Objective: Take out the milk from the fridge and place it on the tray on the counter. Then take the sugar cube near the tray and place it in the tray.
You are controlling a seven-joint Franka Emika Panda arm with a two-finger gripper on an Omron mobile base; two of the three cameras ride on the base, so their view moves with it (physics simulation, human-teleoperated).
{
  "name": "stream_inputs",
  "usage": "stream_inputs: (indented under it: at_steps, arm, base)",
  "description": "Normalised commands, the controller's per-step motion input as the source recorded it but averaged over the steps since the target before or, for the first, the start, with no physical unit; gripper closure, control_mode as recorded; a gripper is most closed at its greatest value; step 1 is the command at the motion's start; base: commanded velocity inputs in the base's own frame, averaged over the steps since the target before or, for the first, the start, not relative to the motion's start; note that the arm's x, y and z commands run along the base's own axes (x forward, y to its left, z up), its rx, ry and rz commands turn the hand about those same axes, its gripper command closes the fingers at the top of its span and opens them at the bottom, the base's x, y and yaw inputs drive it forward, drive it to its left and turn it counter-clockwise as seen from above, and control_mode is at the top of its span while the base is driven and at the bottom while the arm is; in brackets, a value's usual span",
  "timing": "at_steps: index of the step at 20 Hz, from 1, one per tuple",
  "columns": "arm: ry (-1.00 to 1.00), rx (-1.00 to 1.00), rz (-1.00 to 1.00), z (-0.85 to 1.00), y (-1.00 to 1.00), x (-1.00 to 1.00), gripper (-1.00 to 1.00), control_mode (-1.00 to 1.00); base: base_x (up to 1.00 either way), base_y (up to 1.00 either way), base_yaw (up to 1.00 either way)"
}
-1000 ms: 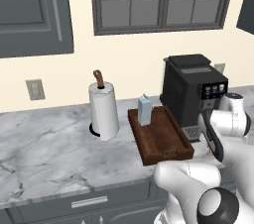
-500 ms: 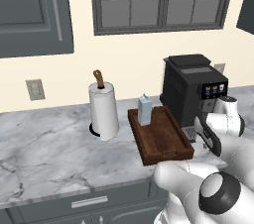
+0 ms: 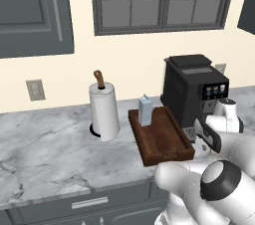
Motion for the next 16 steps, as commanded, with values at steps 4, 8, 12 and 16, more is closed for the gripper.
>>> stream_inputs:
  at_steps: [4,8,12,16]
  arm:
    - [0.0,0.03,0.0,-0.19,-0.17,0.13,-1.0,-1.0]
    - [0.0,0.02,0.0,-0.17,-0.11,0.16,-1.0,-1.0]
    - [0.0,0.0,0.0,-0.11,0.0,0.06,-1.0,-1.0]
    - [0.0,0.03,0.0,-0.09,-0.02,-0.04,-1.0,-1.0]
  base:
    - [0.0,0.0,0.0]
    - [0.0,0.0,0.0]
    - [0.0,0.0,0.0]
    - [0.0,0.0,0.0]
